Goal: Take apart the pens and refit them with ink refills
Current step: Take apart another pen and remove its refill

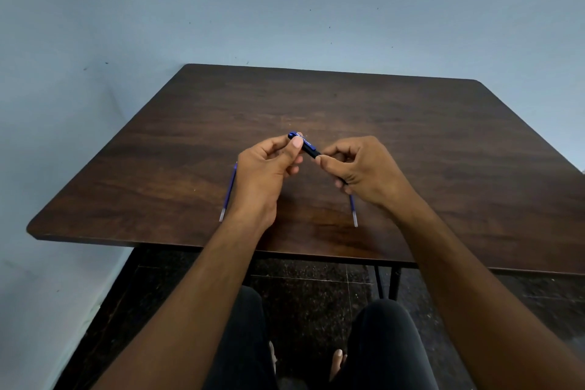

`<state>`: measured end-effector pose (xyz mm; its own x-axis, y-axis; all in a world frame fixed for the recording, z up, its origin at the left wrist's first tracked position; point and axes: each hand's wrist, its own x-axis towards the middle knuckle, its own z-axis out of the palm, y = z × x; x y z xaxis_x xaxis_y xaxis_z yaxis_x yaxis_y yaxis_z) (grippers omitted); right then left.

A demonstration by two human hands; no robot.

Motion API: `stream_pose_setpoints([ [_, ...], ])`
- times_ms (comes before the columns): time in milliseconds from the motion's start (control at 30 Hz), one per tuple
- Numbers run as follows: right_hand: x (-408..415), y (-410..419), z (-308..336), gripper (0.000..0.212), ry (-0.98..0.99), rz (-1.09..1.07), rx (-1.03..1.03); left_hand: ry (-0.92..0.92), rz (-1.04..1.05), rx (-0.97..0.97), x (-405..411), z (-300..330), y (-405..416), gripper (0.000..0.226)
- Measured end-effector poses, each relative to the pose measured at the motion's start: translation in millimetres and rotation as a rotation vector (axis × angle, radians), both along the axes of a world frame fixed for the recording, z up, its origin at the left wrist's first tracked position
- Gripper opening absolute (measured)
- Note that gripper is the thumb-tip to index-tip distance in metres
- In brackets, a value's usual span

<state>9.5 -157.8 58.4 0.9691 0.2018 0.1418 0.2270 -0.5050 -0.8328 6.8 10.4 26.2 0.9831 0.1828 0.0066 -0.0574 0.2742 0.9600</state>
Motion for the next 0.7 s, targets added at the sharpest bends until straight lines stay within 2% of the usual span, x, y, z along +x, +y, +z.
stream_pose_setpoints([
  [233, -1, -5, 2, 0.016, -0.04, 0.022, 0.001, 0.017, -0.023, -0.034, 1, 1, 3, 0.026],
  [400, -1, -4, 3, 0.015, -0.033, 0.024, -0.009, 0.013, -0.095, -0.093, 0, 0, 0, 0.02],
  [533, -3, -2, 3, 0.027, -0.03, 0.009, 0.01, 0.045, -0.115, -0.129, 1, 3, -2, 0.016],
  [700, -5, 7, 0, 0.027, -0.095, -0.058, 0.08, 0.044, 0.005, -0.121, 4, 19, -12, 0.015],
])
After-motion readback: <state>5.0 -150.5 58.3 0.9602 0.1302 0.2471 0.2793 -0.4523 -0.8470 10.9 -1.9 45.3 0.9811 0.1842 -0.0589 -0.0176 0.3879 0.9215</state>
